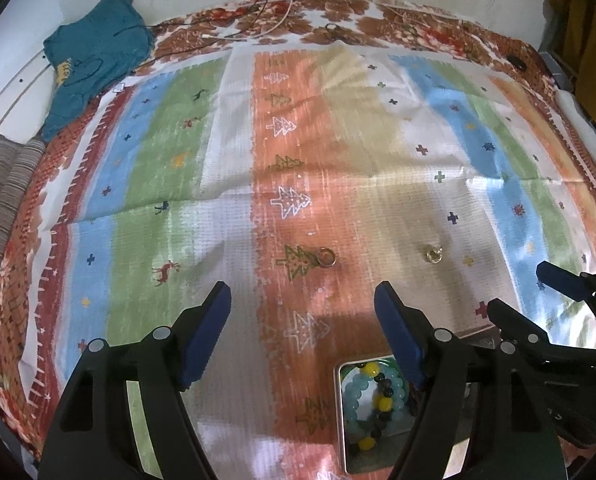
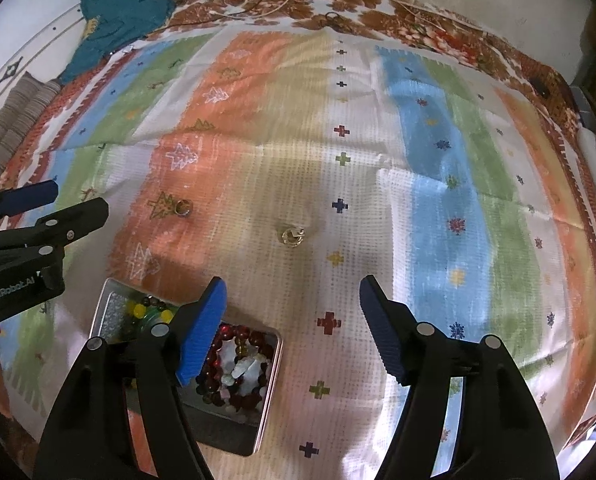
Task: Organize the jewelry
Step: 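Move both open grippers down toward the two small gold rings on the cloth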
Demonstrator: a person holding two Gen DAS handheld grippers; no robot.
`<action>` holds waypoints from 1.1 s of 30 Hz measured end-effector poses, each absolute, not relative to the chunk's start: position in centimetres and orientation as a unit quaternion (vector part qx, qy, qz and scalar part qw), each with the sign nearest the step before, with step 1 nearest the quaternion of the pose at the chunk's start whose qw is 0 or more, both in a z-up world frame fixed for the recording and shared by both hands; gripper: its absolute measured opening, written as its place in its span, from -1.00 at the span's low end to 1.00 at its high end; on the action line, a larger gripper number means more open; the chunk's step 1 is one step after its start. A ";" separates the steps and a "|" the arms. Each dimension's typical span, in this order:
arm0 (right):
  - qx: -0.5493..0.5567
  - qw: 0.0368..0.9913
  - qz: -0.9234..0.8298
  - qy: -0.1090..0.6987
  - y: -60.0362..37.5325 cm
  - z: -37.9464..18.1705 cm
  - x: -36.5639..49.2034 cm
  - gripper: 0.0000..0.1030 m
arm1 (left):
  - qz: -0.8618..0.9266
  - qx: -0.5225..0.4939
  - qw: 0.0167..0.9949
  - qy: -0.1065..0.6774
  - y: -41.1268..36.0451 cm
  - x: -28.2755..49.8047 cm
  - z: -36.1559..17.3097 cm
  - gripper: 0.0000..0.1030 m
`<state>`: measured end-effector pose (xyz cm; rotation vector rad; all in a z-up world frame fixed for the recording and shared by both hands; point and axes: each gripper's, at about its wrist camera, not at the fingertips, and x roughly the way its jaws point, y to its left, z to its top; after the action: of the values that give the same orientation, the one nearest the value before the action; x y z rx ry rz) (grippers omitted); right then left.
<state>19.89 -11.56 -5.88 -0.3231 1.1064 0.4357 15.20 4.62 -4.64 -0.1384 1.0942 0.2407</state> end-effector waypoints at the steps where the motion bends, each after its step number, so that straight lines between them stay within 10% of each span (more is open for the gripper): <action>1: -0.152 0.815 0.204 0.521 -11.5 -6.1 20.1 0.33 | 0.114 -0.065 0.844 0.520 4.7 15.4 -4.8 0.43; 33: -0.165 0.785 0.192 0.565 -10.0 -10.4 24.2 0.34 | 0.096 -0.077 0.815 0.567 6.0 20.3 -9.6 0.46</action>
<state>24.17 -10.03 -10.40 -0.3566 1.2188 0.4150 20.30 5.96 -9.61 -0.1649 1.2092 0.2043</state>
